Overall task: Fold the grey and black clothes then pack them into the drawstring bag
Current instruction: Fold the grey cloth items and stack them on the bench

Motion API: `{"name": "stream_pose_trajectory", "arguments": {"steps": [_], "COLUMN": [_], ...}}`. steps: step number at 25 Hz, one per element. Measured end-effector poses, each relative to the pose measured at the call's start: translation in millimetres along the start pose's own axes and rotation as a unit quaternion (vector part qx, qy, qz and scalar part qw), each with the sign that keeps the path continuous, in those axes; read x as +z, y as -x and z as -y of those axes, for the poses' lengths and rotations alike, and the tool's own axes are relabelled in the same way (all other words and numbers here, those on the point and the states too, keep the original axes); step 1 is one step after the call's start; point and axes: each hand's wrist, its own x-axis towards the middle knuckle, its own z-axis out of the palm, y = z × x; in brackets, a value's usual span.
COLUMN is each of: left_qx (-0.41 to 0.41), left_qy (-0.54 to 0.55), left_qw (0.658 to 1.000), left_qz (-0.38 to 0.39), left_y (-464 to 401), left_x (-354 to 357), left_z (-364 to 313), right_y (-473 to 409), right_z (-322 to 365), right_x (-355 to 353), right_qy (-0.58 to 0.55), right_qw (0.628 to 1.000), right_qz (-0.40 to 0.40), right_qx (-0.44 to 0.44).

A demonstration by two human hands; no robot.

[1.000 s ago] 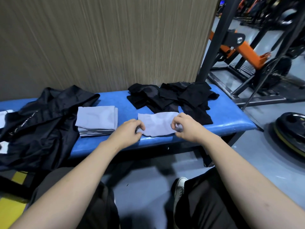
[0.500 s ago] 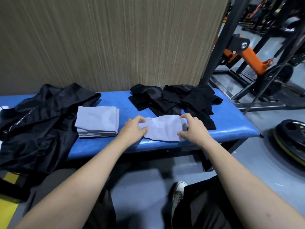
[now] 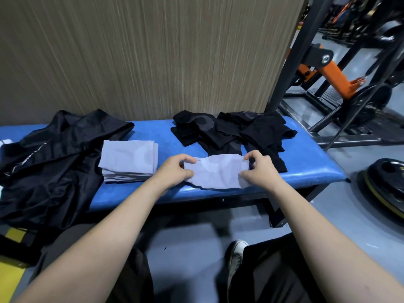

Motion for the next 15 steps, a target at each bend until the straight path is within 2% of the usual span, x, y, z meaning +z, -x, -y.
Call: {"name": "stream_pose_trajectory", "arguments": {"steps": [2,4,9,12,15], "left_qx": [0.000,0.002,0.000,0.006,0.015], "left_qy": [-0.002,-0.006,-0.009,-0.011,-0.006], "left_qw": [1.000,1.000,1.000,1.000,1.000], "left_qz": [-0.005,-0.005,-0.004,-0.009,-0.006], "left_y": [-0.6,0.5,1.6,2.5,1.6], "left_x": [0.7,2.6,1.7,0.1,0.0], "left_z": [0.3,-0.9,0.2,0.4,2.7], "right_y": [3.8,8.4,11.5,11.2,11.1], "right_z": [0.6,5.9,15.5,14.0,7.5], "right_x": [5.8,10.6,4.0,-4.7,-11.5], "right_qy": [0.093,0.129,-0.036,-0.119,-0.187], "right_qw": [0.996,0.991,0.999,0.993,0.981], "right_qz": [-0.004,-0.013,0.016,0.010,0.055], "right_qx": [-0.007,-0.023,-0.012,-0.019,0.001]}}
